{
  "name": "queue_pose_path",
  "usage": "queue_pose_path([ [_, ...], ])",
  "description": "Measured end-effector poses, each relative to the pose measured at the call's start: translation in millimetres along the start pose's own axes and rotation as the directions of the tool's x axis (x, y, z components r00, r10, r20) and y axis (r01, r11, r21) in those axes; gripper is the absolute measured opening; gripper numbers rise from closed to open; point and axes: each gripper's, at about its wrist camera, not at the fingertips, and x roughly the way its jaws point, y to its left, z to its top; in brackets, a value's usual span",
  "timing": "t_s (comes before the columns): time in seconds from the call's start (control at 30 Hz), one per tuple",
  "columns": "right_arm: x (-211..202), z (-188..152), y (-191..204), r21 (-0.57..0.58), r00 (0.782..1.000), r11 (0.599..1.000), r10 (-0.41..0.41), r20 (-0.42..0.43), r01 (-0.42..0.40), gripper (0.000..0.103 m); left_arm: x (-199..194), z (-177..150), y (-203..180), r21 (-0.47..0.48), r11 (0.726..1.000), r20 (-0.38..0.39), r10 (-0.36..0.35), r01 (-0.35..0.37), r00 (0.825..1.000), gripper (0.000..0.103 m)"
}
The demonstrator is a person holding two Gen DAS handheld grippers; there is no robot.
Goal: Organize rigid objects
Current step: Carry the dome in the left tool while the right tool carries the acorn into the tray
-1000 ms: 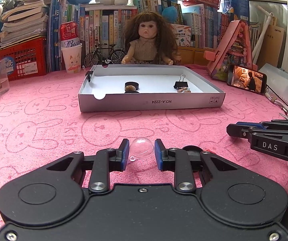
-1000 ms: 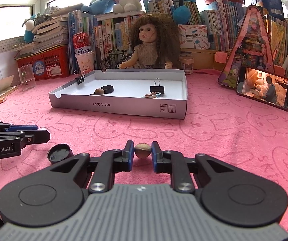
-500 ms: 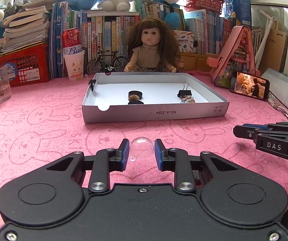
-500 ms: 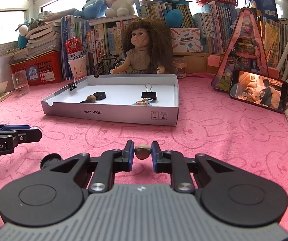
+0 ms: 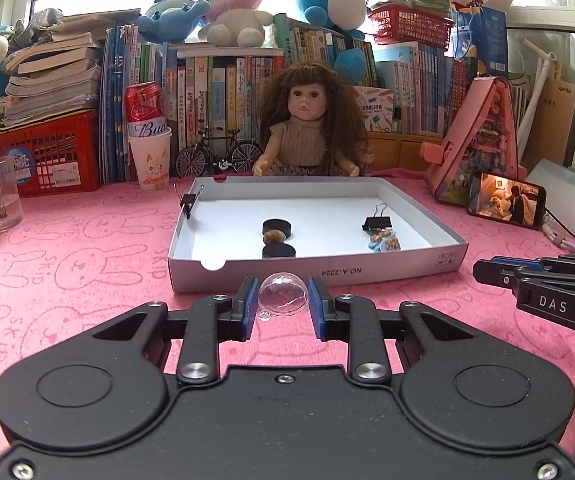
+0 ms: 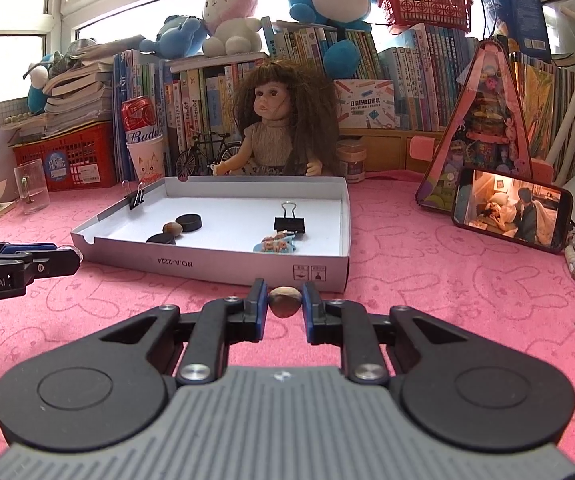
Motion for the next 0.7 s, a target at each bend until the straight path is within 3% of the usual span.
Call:
queue_pose_path([
  [0.33,18.6,22.4,-2.1,0.031,1.0,1.0,-0.001,0.024,0.0,0.023,23.5,26.2,9.9,-0.029,1.0,0.013,0.009,-0.009,1.0,0.025],
  [0.7,47.7,39.8,-2.0,0.056,1.0,0.998,-0.016,0.012,0.015,0.023,65.7,50.8,26.6,-0.093,0.995,-0.027,0.032,-0.034,0.999,0.025],
])
